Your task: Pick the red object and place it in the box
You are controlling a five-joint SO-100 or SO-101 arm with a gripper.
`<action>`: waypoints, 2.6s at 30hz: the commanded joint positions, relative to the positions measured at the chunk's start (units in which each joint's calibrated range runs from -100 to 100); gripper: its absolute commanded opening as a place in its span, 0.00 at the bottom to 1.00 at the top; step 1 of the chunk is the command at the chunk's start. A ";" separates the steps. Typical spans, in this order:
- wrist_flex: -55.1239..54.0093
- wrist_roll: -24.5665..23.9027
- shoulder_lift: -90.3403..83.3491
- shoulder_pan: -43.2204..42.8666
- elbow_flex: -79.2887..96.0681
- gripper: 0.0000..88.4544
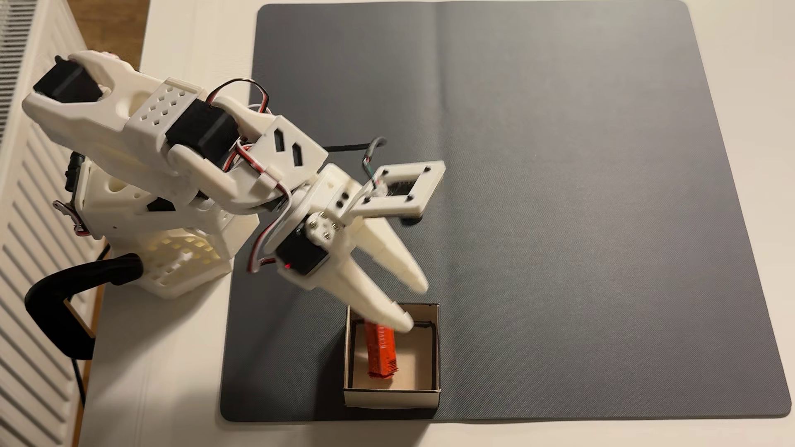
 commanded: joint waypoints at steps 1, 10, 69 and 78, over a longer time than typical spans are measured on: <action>-0.15 -4.74 -0.44 -6.24 -3.43 0.19; 12.88 -10.63 -0.44 -19.08 -9.42 0.05; 37.18 -10.58 -0.27 -21.53 2.46 0.02; 37.18 -10.58 -0.27 -21.53 2.46 0.02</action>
